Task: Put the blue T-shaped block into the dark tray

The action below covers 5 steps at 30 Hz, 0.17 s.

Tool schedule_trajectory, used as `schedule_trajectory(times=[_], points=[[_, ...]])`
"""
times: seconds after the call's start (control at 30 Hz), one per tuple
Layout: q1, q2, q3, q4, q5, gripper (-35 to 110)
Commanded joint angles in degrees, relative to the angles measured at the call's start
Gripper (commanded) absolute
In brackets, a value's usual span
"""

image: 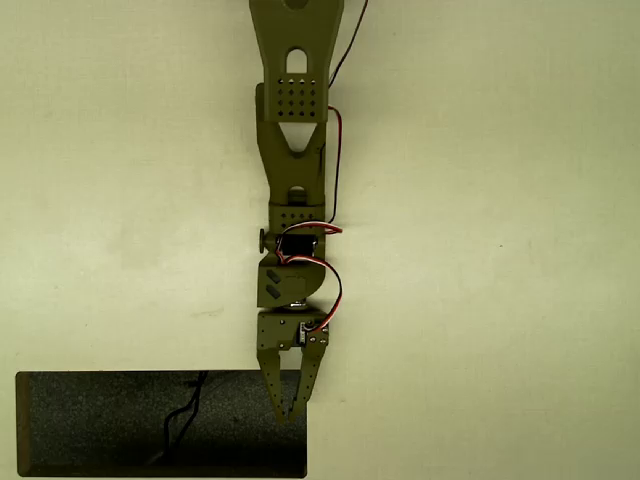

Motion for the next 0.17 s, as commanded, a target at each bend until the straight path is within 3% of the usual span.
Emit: schedule_trajectory(times=[0.0,0.13], points=[[-0.09,-0.35,0.35,-1.76,-0.97,0],[-0.09,-0.35,0.35,-1.76,-0.97,0]])
